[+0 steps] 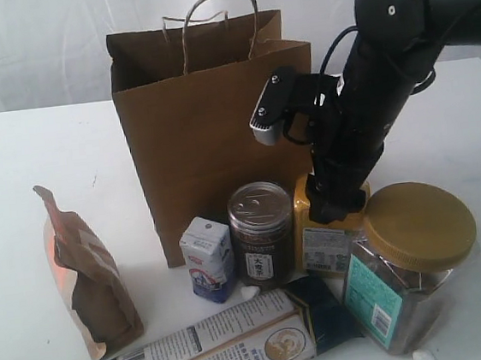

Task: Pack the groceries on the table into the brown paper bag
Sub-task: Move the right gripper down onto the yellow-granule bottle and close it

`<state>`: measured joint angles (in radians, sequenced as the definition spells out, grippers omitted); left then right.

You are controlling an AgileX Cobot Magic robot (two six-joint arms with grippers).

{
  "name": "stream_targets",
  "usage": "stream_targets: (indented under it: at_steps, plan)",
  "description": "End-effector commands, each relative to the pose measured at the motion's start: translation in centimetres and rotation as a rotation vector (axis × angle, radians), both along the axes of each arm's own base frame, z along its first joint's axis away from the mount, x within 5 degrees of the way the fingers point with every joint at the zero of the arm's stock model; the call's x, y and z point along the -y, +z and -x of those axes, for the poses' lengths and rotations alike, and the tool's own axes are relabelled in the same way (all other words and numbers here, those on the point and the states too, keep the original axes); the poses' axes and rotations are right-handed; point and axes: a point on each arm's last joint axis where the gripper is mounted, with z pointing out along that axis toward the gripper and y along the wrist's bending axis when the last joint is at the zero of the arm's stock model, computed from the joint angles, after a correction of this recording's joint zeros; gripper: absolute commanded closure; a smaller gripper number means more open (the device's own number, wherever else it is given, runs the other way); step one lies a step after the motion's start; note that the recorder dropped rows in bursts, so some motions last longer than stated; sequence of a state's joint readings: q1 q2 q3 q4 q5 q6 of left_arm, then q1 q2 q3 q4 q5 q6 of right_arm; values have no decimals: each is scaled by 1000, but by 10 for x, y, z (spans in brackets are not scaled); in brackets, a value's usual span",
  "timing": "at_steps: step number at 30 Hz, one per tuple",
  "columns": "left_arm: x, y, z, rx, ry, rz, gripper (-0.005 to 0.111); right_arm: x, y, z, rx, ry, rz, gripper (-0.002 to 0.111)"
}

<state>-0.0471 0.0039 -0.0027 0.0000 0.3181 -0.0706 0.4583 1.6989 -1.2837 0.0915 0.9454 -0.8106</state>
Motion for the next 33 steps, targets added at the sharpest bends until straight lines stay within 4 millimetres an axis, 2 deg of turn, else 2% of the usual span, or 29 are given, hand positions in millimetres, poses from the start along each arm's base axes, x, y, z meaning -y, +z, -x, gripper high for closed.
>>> stream_targets:
  at_steps: [1,9,12,25,33]
  plan:
    - [0,-3,2,-32,-9,-9,107,-1,-11,-2,-31,1,18,33]
    - [0,-3,2,-32,-9,-9,107,-1,-26,2,-153,4,58,33]
    - [0,-3,2,-32,-9,-9,107,-1,-29,4,-179,4,68,37]
    - [0,-3,2,-32,-9,-9,107,-3,-28,4,-181,-6,44,75]
    - [0,-3,2,-32,-9,-9,107,-3,-28,4,-187,-13,42,89]
